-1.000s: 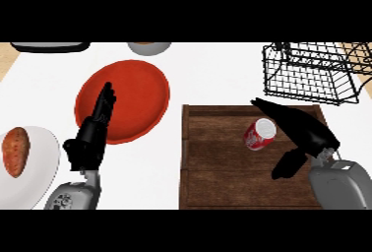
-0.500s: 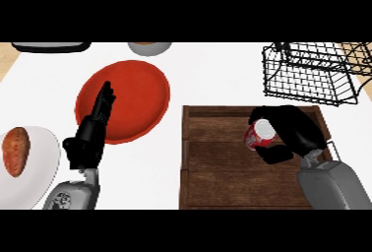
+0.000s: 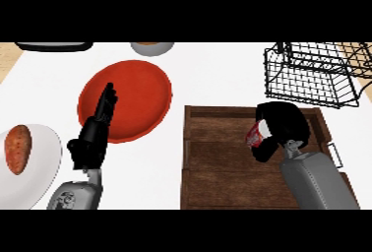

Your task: Pick the can from the tray and place it in the tiered basket

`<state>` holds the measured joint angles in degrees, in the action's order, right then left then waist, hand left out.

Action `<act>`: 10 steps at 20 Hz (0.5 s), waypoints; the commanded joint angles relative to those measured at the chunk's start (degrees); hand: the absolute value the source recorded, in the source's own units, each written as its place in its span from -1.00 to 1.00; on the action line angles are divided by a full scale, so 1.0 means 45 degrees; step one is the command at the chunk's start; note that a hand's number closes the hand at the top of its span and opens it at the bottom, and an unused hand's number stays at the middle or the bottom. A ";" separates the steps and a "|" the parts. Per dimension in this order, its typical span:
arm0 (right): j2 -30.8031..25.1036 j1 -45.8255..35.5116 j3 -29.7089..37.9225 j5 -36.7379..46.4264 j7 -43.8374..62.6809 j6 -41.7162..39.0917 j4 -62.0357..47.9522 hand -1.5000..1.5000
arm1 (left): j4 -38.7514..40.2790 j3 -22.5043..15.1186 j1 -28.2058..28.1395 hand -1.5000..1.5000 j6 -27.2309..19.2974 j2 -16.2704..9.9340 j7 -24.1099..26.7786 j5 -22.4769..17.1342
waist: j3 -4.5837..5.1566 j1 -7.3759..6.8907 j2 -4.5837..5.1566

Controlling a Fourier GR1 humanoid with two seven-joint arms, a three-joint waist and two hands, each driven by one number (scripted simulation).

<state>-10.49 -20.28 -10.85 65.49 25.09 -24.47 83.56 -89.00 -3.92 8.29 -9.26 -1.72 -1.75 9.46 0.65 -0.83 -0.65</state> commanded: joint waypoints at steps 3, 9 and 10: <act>0.1165 -0.1281 -0.0331 0.2141 0.3697 -0.0280 -0.1834 1.00 | -0.0004 -0.0342 -0.0165 0.00 -0.0132 0.0238 -0.0005 0.0254 | -0.0136 -0.0048 0.0177; 0.0846 -0.2311 0.0463 0.2228 0.4996 -0.1638 0.0939 1.00 | -0.0239 0.0274 -0.0075 0.00 0.0042 -0.0202 -0.0339 -0.0054 | -0.0139 0.0180 0.0099; 0.1011 -0.2465 0.0362 0.2279 0.5630 -0.2620 0.1941 1.00 | 0.0205 0.0002 -0.0165 0.00 -0.0308 0.0074 0.0174 0.0348 | -0.0134 0.0266 0.0079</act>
<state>-6.01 -28.66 -9.95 74.32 45.09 -31.07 85.29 -88.21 -3.94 7.80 -9.89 -1.38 -1.28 10.16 0.16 -0.13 -0.29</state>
